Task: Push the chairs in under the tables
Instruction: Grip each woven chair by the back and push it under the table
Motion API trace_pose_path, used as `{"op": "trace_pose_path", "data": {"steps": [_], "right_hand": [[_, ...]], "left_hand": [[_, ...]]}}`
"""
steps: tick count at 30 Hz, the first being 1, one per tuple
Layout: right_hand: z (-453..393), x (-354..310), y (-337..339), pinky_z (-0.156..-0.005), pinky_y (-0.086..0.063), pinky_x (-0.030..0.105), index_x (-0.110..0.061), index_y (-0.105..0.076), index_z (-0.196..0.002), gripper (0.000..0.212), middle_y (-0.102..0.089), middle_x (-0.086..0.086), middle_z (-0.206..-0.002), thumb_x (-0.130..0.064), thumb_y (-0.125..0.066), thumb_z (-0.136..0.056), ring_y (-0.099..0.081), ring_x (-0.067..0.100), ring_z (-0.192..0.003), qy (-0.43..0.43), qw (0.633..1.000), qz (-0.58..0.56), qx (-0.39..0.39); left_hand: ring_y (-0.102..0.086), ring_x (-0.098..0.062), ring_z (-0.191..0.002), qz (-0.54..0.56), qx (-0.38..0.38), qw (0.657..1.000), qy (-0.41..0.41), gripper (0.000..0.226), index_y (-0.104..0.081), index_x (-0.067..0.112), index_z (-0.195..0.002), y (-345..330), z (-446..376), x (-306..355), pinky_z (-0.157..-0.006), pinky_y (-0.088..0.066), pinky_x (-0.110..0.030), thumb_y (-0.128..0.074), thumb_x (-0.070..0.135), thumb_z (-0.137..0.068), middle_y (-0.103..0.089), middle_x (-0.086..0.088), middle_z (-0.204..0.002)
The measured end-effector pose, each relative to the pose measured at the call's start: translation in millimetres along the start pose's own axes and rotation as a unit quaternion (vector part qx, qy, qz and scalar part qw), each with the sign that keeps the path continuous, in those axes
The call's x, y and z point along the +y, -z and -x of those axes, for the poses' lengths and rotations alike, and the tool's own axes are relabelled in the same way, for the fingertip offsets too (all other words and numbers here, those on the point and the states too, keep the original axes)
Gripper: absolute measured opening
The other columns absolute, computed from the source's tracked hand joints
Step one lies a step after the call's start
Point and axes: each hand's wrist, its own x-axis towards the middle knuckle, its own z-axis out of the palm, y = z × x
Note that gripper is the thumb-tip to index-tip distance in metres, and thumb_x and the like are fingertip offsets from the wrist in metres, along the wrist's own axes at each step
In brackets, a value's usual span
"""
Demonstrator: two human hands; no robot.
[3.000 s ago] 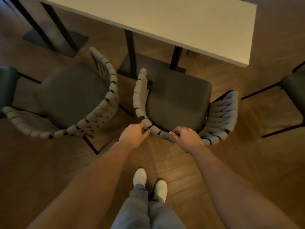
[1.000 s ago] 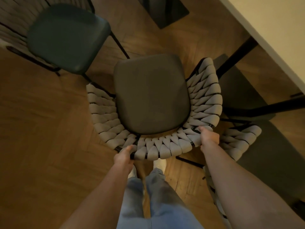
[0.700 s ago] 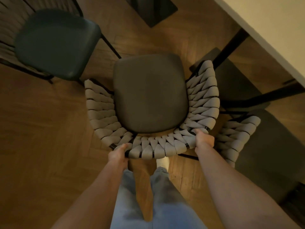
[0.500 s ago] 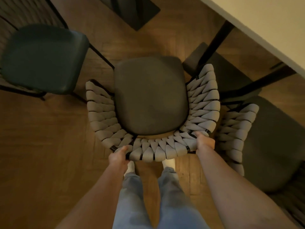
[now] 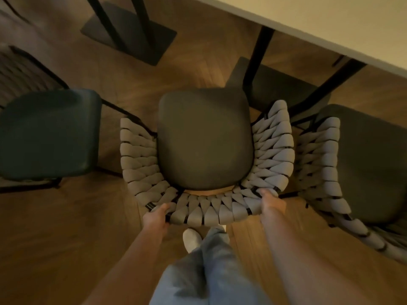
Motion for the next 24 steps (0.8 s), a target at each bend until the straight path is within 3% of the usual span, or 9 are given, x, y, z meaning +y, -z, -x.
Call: {"op": "trace_pose_path", "data": {"steps": [4, 7, 10, 12, 14, 17, 21, 24], "right_hand": [[9.8, 5.8, -6.5, -0.081, -0.051, 0.041, -0.005, -0.053, -0.132, 0.068, -0.066, 0.02, -0.119, -0.035, -0.083, -0.079, -0.063, 0.033, -0.096, -0.007, 0.999, -0.026, 0.022], [8.5, 17.3, -9.3, -0.083, -0.055, 0.041, -0.008, -0.061, -0.121, 0.057, -0.068, 0.016, -0.103, -0.039, -0.082, -0.077, -0.067, 0.03, -0.09, -0.03, 0.998, -0.06, 0.021], [-21.6, 45.7, -13.0, -0.091, -0.055, 0.048, -0.01, -0.066, -0.118, 0.073, -0.07, 0.017, -0.109, -0.052, -0.084, -0.06, -0.068, 0.033, -0.093, -0.056, 0.996, -0.071, 0.022], [-34.7, 61.6, -18.8, -0.092, -0.055, 0.05, -0.008, -0.064, -0.122, 0.07, -0.069, 0.02, -0.116, -0.046, -0.084, -0.066, -0.068, 0.035, -0.099, -0.058, 0.992, -0.106, 0.035], [12.6, 43.5, -24.6, -0.092, -0.056, 0.049, -0.002, -0.061, -0.121, 0.06, -0.069, 0.018, -0.115, -0.036, -0.082, -0.076, -0.068, 0.033, -0.1, -0.072, 0.989, -0.121, 0.035], [31.0, 46.4, -34.7, -0.098, -0.052, 0.049, -0.005, -0.055, -0.113, 0.036, -0.06, 0.016, -0.109, -0.022, -0.075, -0.089, -0.06, 0.03, -0.101, -0.093, 0.981, -0.159, 0.054], [31.5, 60.9, -48.4, -0.07, -0.057, 0.037, -0.006, -0.064, -0.12, 0.046, -0.068, 0.014, -0.113, -0.023, -0.08, -0.081, -0.067, 0.028, -0.094, -0.07, 0.976, -0.196, 0.056], [28.4, 68.9, -56.4, -0.074, -0.056, 0.037, -0.006, -0.061, -0.127, 0.054, -0.066, 0.014, -0.116, -0.024, -0.081, -0.081, -0.066, 0.028, -0.096, -0.074, 0.973, -0.207, 0.07]], "left_hand": [[-0.063, -0.03, -0.103, -0.018, -0.027, 0.999, -0.017, 0.048, -0.056, 0.003, -0.129, 1.0, -3.2, 18.2, -0.088, -0.056, -0.042, -0.078, 0.016, -0.09, -0.061, -0.015, -0.117], [-0.065, -0.03, -0.096, -0.037, -0.058, 0.997, -0.024, 0.033, -0.056, 0.004, -0.121, 0.7, 1.7, 32.4, -0.083, -0.055, -0.04, -0.072, 0.012, -0.094, -0.062, -0.017, -0.114], [-0.067, -0.034, -0.1, -0.057, -0.07, 0.995, -0.035, 0.033, -0.058, -0.002, -0.12, -0.2, -1.5, 50.9, -0.088, -0.057, -0.044, -0.074, 0.008, -0.092, -0.065, -0.019, -0.112], [-0.069, -0.035, -0.1, -0.08, -0.084, 0.992, -0.042, 0.028, -0.062, -0.001, -0.113, 0.5, -8.7, 64.5, -0.088, -0.058, -0.046, -0.076, 0.007, -0.09, -0.068, -0.02, -0.113], [-0.068, -0.035, -0.099, -0.091, -0.101, 0.989, -0.05, 0.018, -0.064, 0.002, -0.105, 0.4, -14.9, 79.4, -0.088, -0.057, -0.046, -0.074, 0.004, -0.091, -0.068, -0.02, -0.111], [-0.069, -0.038, -0.103, -0.113, -0.113, 0.986, -0.054, 0.029, -0.065, -0.001, -0.118, 0.4, -26.1, 97.5, -0.094, -0.058, -0.052, -0.075, 0.004, -0.091, -0.07, -0.02, -0.112], [-0.072, -0.036, -0.097, -0.141, -0.121, 0.98, -0.074, 0.03, -0.067, 0.002, -0.118, 2.7, -45.4, 115.4, -0.078, -0.061, -0.046, -0.076, 0.008, -0.09, -0.073, -0.019, -0.11], [-0.072, -0.034, -0.094, -0.157, -0.133, 0.975, -0.083, 0.023, -0.068, 0.004, -0.113, 3.9, -52.9, 124.3, -0.072, -0.061, -0.042, -0.075, 0.009, -0.092, -0.073, -0.017, -0.106]]}}
